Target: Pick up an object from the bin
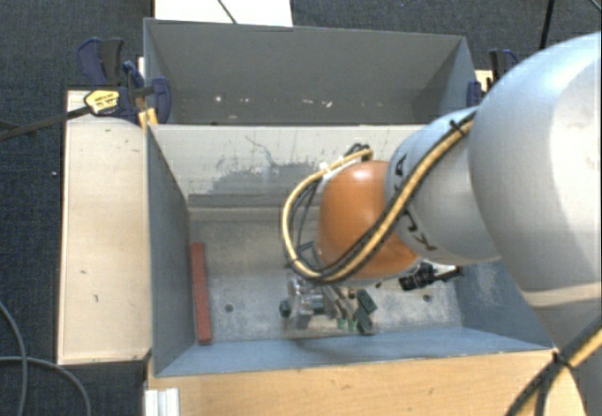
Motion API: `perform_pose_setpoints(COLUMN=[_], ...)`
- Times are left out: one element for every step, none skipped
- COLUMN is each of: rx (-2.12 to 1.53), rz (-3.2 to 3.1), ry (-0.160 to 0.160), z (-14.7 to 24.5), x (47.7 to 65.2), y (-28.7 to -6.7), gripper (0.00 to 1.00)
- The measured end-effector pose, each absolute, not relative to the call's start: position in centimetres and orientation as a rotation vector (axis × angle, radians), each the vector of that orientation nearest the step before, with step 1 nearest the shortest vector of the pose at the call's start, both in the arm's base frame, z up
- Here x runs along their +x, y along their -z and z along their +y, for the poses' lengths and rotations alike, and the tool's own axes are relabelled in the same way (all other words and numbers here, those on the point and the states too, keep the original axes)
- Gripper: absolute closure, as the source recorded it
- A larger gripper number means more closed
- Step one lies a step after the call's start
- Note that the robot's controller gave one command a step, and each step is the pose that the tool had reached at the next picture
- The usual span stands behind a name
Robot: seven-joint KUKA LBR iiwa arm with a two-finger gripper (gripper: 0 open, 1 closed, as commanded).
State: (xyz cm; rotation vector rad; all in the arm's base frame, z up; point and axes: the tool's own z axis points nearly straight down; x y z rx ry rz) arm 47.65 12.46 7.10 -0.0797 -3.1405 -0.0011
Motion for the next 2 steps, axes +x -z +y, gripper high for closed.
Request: perform_pose_setpoints(rx=[-0.082,-0.100], rz=[-3.140,-3.152], ry=[0.001,0.005], z=[12.5,12.3], x=[47.7,52.6], y=[-7.1,-26.8], gripper=[1.00,1.00])
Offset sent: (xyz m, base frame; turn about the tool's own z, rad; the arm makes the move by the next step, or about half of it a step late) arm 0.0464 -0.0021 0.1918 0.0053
